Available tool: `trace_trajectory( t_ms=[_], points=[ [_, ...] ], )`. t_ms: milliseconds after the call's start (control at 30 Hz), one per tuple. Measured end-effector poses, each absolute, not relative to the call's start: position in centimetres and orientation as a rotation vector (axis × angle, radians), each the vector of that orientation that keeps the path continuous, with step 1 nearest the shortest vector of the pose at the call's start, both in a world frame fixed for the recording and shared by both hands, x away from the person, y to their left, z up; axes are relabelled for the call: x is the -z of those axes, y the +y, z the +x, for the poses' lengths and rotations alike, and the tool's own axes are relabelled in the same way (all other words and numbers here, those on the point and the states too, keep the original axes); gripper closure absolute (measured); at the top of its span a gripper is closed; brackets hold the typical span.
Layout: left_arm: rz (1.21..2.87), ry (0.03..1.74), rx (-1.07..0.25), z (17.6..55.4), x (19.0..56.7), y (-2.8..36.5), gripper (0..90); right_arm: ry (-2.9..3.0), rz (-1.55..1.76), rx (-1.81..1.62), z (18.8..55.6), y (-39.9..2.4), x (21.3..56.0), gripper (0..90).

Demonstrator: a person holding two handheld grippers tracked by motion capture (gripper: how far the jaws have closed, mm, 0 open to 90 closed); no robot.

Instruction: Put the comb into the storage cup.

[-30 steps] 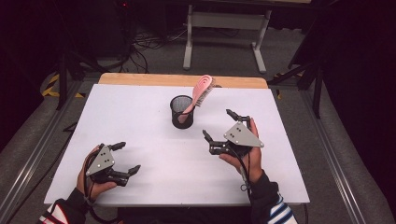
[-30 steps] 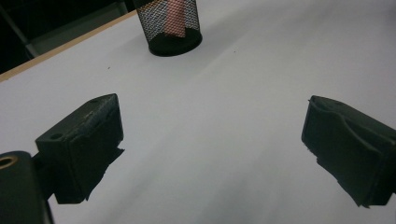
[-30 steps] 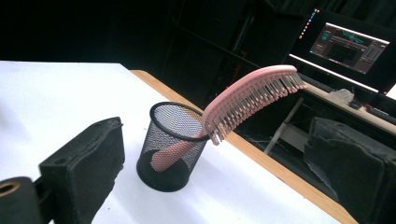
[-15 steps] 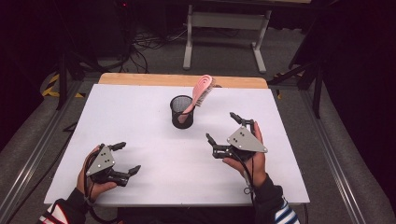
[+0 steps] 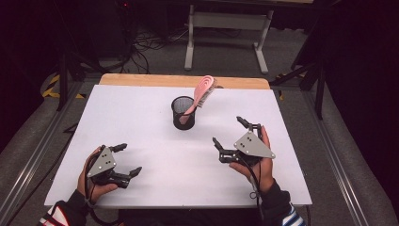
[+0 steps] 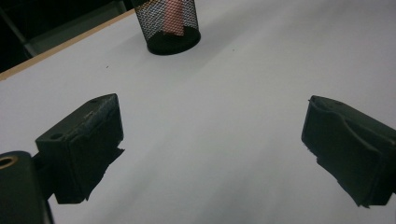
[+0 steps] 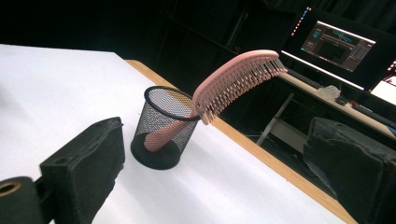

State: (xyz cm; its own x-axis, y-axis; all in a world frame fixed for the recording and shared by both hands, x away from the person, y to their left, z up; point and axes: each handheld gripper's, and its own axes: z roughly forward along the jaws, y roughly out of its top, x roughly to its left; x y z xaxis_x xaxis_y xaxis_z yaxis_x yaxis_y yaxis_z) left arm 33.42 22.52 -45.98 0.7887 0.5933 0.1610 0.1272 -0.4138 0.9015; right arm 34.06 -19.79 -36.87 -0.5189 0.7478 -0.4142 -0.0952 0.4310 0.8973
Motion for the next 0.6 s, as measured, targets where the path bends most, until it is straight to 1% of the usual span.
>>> trace_trajectory(
  t_ms=[600],
  points=[
    [1.959,0.538,-0.568,33.4,46.0,22.4,6.6,1.822,0.542,-1.195,32.9,-20.8,38.1,5.9]
  ],
)
